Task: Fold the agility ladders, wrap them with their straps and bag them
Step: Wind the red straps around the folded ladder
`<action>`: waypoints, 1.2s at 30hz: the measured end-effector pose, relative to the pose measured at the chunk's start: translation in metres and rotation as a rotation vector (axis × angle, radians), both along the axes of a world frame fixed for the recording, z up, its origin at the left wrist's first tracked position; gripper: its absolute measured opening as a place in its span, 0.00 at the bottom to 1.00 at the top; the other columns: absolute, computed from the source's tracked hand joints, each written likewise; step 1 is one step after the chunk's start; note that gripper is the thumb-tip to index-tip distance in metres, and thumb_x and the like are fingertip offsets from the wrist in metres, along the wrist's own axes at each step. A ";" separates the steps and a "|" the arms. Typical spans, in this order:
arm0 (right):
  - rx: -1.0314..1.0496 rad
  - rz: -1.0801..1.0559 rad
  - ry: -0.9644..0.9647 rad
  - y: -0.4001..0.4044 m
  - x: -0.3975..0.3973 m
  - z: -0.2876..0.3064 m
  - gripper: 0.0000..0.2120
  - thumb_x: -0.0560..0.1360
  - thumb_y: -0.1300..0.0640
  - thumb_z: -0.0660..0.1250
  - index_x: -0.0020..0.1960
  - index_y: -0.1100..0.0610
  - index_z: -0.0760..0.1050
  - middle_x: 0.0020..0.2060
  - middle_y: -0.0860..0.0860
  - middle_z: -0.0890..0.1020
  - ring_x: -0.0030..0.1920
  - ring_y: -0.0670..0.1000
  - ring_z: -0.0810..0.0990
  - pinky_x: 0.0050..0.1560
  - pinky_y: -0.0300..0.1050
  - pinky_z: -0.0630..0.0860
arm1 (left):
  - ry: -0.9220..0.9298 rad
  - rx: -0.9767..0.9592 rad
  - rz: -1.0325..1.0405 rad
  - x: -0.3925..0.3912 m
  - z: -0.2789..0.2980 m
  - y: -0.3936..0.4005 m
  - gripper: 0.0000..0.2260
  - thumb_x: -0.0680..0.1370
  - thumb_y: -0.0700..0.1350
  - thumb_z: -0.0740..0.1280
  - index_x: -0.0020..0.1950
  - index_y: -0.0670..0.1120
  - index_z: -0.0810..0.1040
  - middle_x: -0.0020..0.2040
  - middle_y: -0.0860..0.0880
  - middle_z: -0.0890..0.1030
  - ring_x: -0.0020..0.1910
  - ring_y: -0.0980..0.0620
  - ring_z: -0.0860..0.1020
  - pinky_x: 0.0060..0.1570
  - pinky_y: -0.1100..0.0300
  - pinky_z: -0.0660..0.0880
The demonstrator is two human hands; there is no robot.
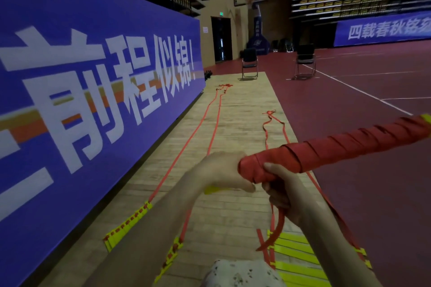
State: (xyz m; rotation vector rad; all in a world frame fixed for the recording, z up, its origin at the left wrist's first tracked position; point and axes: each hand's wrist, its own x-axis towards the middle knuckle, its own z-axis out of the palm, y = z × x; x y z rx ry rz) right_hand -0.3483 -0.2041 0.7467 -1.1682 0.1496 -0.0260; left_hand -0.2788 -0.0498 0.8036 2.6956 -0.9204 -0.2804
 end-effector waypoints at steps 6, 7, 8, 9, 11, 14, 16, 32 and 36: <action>-0.142 -0.037 0.011 -0.012 0.008 0.005 0.13 0.73 0.52 0.69 0.41 0.63 0.76 0.31 0.56 0.78 0.20 0.44 0.61 0.18 0.34 0.54 | -0.469 -0.099 0.087 0.005 -0.022 -0.011 0.21 0.64 0.57 0.75 0.53 0.51 0.76 0.43 0.51 0.82 0.44 0.46 0.81 0.40 0.54 0.76; -0.162 -0.029 0.028 -0.011 0.010 0.009 0.15 0.72 0.49 0.69 0.43 0.62 0.77 0.32 0.56 0.79 0.20 0.44 0.61 0.18 0.34 0.54 | -0.722 -0.093 0.136 0.004 -0.032 -0.014 0.22 0.63 0.56 0.76 0.53 0.51 0.75 0.44 0.51 0.81 0.42 0.45 0.81 0.37 0.55 0.75; -0.168 -0.012 0.027 -0.009 0.011 0.013 0.18 0.70 0.44 0.69 0.44 0.60 0.77 0.33 0.55 0.79 0.20 0.44 0.61 0.18 0.33 0.54 | -0.909 -0.126 0.162 0.005 -0.041 -0.017 0.22 0.62 0.52 0.78 0.51 0.49 0.75 0.42 0.50 0.80 0.38 0.44 0.81 0.32 0.56 0.73; -0.151 -0.009 0.022 -0.005 0.013 0.017 0.21 0.68 0.39 0.68 0.44 0.58 0.77 0.33 0.55 0.79 0.19 0.43 0.61 0.19 0.32 0.54 | -1.054 -0.163 0.169 0.007 -0.046 -0.017 0.21 0.61 0.47 0.78 0.49 0.48 0.75 0.40 0.49 0.79 0.34 0.44 0.80 0.30 0.56 0.72; -0.091 -0.129 0.073 0.005 0.019 0.019 0.23 0.69 0.36 0.69 0.42 0.57 0.74 0.30 0.54 0.76 0.19 0.44 0.62 0.19 0.33 0.55 | -1.253 -0.200 0.166 0.006 -0.056 -0.021 0.18 0.63 0.39 0.73 0.49 0.47 0.73 0.38 0.48 0.78 0.32 0.45 0.78 0.32 0.55 0.72; 0.046 -0.367 0.160 0.013 0.024 0.001 0.18 0.70 0.44 0.72 0.37 0.57 0.70 0.22 0.51 0.68 0.18 0.46 0.61 0.19 0.36 0.57 | -1.360 -0.222 0.098 -0.009 -0.068 -0.029 0.10 0.68 0.37 0.68 0.47 0.46 0.74 0.39 0.47 0.77 0.34 0.45 0.77 0.34 0.53 0.73; 0.119 -0.383 0.133 0.012 0.022 -0.013 0.18 0.71 0.47 0.71 0.34 0.56 0.66 0.20 0.49 0.64 0.19 0.46 0.60 0.19 0.37 0.56 | -1.203 -0.141 0.089 -0.025 -0.063 -0.030 0.14 0.65 0.42 0.71 0.50 0.47 0.77 0.42 0.48 0.79 0.37 0.45 0.79 0.36 0.54 0.73; -0.175 -0.281 0.140 -0.034 0.000 -0.024 0.23 0.72 0.40 0.69 0.32 0.58 0.72 0.22 0.49 0.68 0.20 0.44 0.61 0.22 0.35 0.54 | -1.275 -0.078 0.095 -0.006 -0.105 -0.024 0.16 0.66 0.41 0.73 0.51 0.48 0.74 0.34 0.51 0.77 0.29 0.49 0.76 0.28 0.57 0.71; -0.056 -0.426 0.194 -0.030 -0.002 -0.029 0.21 0.71 0.46 0.73 0.33 0.56 0.67 0.22 0.48 0.63 0.19 0.46 0.61 0.21 0.37 0.56 | -1.325 -0.137 0.081 -0.011 -0.112 -0.035 0.10 0.72 0.39 0.64 0.51 0.48 0.72 0.36 0.51 0.79 0.30 0.50 0.77 0.30 0.57 0.73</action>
